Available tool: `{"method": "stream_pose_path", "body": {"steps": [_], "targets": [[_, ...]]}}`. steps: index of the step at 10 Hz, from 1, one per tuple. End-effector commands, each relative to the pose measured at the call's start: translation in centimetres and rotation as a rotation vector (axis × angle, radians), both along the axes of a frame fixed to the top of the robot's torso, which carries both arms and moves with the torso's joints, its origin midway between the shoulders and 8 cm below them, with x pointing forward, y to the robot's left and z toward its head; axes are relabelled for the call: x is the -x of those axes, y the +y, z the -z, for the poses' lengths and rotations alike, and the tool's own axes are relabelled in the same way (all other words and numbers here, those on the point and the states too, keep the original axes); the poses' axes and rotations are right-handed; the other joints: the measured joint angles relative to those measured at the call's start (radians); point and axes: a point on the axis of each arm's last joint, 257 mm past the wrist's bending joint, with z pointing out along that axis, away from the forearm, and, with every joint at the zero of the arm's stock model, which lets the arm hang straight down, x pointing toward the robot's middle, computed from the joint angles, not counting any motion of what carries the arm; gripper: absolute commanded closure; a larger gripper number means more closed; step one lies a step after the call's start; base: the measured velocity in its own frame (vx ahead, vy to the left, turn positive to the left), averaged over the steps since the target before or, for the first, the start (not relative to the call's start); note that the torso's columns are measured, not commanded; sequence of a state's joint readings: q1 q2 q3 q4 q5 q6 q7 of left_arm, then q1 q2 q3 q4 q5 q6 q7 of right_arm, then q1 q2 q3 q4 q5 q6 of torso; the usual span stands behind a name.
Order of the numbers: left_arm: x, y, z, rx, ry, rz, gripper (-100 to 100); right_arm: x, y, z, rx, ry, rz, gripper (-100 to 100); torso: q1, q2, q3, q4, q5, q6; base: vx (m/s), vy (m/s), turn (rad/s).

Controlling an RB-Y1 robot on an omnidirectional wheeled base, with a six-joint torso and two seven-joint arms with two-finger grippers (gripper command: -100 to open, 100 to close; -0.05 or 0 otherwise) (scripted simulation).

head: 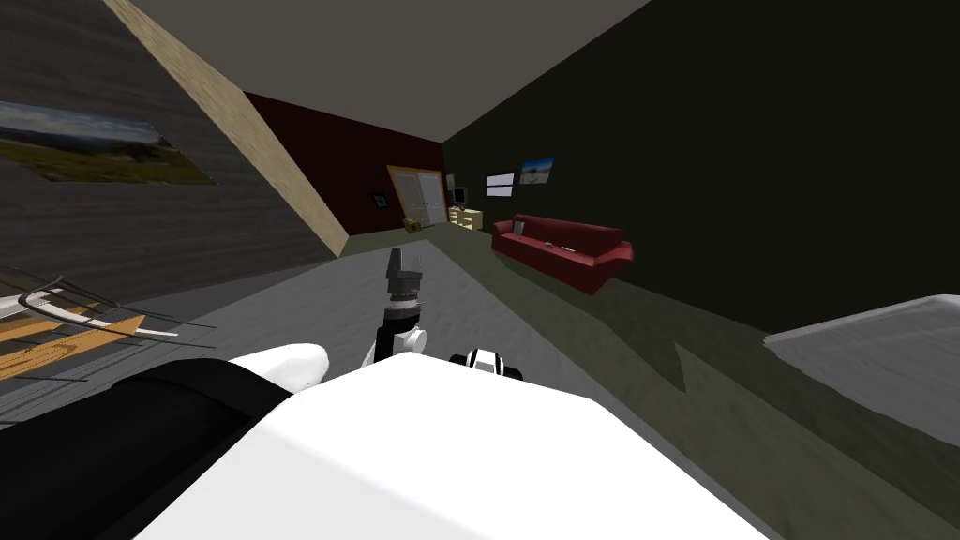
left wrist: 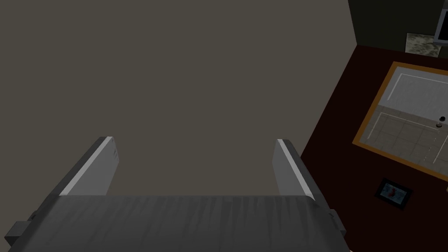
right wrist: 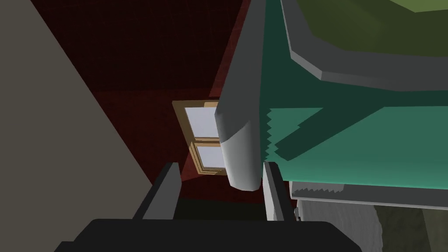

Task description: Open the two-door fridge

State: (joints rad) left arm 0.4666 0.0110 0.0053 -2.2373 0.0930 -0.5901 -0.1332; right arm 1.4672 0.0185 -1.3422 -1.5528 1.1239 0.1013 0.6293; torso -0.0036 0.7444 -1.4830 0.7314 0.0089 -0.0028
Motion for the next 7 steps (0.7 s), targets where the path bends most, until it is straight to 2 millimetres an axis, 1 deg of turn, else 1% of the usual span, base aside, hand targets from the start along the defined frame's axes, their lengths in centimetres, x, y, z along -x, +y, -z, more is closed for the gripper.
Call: {"method": "stream_pose_path", "body": {"steps": [1,2,3,6,7], "targets": [[0.0,0.0,0.0,0.000,0.000,0.000,0,1.5,0.6,-2.3,0.032,0.031,0.042,100,-0.003,-0.005,-0.002,-0.001,-0.001,0.001,0.204,-0.130,-0.020],[0.0,0.0,0.0,0.000,0.000,0.000,0,1.5,0.6,-2.3,0.032,0.031,0.042,100,-0.002,-0.008,-0.005,-0.003,0.000,0.000,0.108,-0.073,0.022],[0.0,0.0,0.0,0.000,0.000,0.000,0,1.5,0.6,-2.2,0.030,0.031,0.041,100,0.001,-0.004,-0.004,-0.003,0.002,0.001,0.027,-0.020,0.016],[0.0,0.0,0.0,0.000,0.000,0.000,0,1.5,0.6,-2.3,0.032,0.031,0.042,100,0.004,0.002,0.002,0.001,0.002,0.005,-0.016,0.004,0.011],[0.0,0.0,0.0,0.000,0.000,0.000,0,3.0,1.5,-2.7,0.036,0.037,0.079,100,0.002,0.001,0.001,0.001,0.002,0.007,0.114,-0.096,-0.028]]}}
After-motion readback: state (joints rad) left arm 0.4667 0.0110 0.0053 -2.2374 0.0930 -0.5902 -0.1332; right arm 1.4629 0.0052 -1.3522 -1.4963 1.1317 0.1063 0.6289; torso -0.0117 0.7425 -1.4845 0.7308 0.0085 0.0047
